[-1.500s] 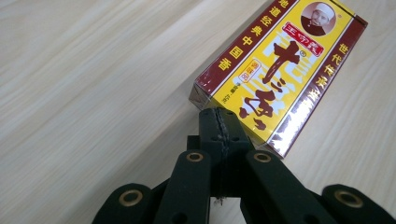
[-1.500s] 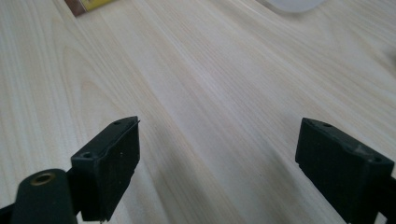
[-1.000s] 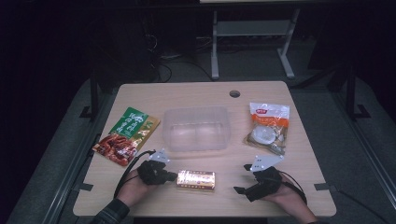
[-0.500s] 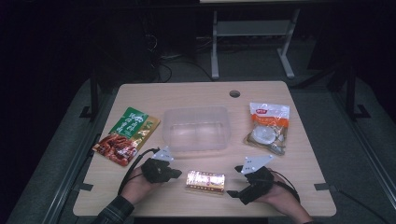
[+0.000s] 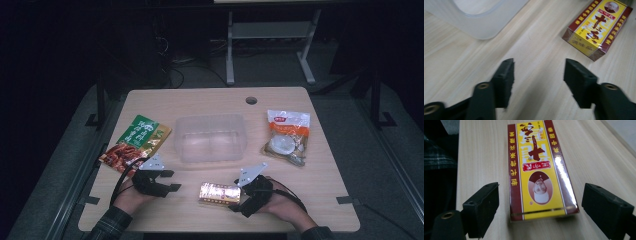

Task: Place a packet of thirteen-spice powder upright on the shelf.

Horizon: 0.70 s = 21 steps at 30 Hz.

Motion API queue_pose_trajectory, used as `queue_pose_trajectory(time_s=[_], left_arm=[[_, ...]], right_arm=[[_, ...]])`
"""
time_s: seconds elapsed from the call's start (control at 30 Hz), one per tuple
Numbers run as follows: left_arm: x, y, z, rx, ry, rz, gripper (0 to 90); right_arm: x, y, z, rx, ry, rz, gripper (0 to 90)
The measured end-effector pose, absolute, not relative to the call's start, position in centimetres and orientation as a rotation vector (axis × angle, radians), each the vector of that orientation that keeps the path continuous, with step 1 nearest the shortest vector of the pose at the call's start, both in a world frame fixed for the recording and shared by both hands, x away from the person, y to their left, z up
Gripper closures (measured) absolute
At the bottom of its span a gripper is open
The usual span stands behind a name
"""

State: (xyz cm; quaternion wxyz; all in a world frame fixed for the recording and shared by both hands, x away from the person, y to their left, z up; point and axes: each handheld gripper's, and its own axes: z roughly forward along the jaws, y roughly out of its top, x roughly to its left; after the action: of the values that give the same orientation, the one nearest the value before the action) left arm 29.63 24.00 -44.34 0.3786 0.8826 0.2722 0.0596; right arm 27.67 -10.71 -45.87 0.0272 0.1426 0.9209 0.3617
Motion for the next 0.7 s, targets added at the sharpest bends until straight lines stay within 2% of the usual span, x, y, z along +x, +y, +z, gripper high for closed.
queue_pose_trajectory(time_s=[0.3, 0.37, 0.7], left_arm=[[29.65, 23.87, -44.61, 2.253, 0.664, 0.184, 23.1], [29.66, 23.90, -44.57, 2.249, 0.666, 0.182, 22.5], [29.77, 24.06, -44.50, 2.251, 0.658, 0.171, 19.8]], right_arm=[[28.25, -9.52, -46.61, 0.368, 2.866, 1.065, 23.8], [28.16, -9.50, -46.65, 0.354, 2.866, 1.063, 27.8], [27.77, -9.48, -46.67, 0.337, 2.852, 1.043, 31.7]])
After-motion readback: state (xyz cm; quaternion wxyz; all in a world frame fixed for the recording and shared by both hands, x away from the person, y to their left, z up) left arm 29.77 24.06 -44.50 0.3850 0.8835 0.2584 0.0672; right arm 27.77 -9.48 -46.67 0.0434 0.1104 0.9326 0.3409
